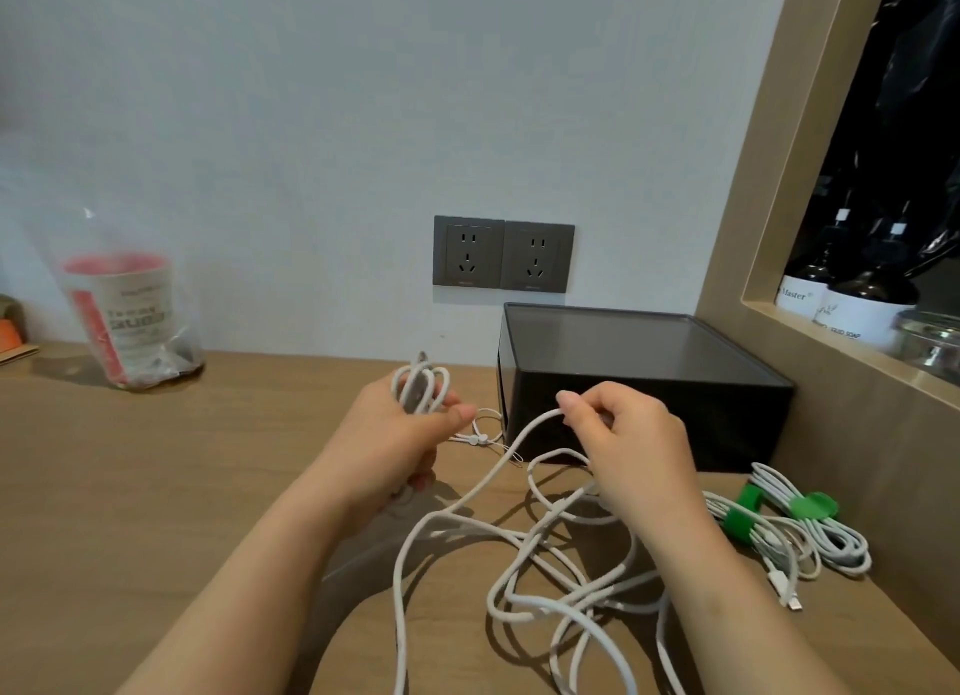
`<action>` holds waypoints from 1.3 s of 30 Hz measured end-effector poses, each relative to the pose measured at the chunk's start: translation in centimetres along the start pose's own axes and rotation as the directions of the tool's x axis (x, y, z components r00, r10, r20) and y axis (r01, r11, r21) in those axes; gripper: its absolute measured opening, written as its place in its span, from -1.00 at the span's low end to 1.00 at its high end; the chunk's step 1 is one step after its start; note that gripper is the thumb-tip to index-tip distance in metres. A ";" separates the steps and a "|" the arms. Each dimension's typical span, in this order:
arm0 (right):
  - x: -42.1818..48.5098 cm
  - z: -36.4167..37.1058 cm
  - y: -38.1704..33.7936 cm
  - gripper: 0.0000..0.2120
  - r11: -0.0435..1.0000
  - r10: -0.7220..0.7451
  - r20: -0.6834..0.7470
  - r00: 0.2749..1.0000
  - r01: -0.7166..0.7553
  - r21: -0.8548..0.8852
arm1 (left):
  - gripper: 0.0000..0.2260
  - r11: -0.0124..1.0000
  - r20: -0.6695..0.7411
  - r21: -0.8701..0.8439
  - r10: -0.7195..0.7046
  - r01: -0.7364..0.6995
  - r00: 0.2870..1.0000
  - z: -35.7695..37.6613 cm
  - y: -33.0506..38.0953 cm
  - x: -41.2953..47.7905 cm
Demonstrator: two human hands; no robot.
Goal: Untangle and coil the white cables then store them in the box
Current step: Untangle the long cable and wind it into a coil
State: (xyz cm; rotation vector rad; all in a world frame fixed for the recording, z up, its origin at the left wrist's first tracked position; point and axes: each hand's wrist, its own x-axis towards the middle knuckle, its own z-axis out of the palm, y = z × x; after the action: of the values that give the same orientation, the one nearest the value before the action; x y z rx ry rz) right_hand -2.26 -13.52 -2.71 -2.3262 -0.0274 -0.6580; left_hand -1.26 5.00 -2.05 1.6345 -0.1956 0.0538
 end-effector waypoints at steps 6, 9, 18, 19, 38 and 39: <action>0.1 0.1 0.0 -0.80 0.999 -0.020 -0.104 0.994 0.016 -0.037 | -0.86 0.703 0.119 -0.680 -0.175 0.208 0.977 -0.8 0.8 0.4; 0.2 0.0 -0.5 -0.76 0.990 0.058 0.046 0.997 -0.063 0.126 | -0.85 0.835 0.094 -0.528 -0.127 0.157 0.987 -0.7 0.8 0.1; -0.3 0.0 -0.7 -0.89 0.985 -0.129 -0.033 0.991 0.132 0.112 | -0.89 0.839 0.236 0.480 0.158 -0.257 0.959 0.8 0.3 -0.8; -0.3 0.2 -0.6 -0.91 0.982 -0.158 -0.053 0.986 0.163 0.092 | -0.89 0.819 0.245 0.509 0.158 -0.265 0.957 0.9 0.2 -0.7; -0.4 0.5 -0.6 -0.92 0.984 -0.139 0.007 0.990 0.137 0.113 | -0.76 0.931 -0.132 0.334 0.200 -0.147 0.971 0.7 -0.5 0.2; -0.4 0.4 -0.6 -0.92 0.984 -0.125 0.014 0.992 0.122 0.133 | -0.77 0.957 -0.115 0.263 0.160 -0.126 0.980 0.8 -0.5 0.2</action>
State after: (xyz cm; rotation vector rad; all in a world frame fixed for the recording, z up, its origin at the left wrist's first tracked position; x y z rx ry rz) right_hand -2.53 -12.73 -2.79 -2.2176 -0.2212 -0.6706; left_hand -1.08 4.23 -2.55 1.8629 -0.2092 0.3116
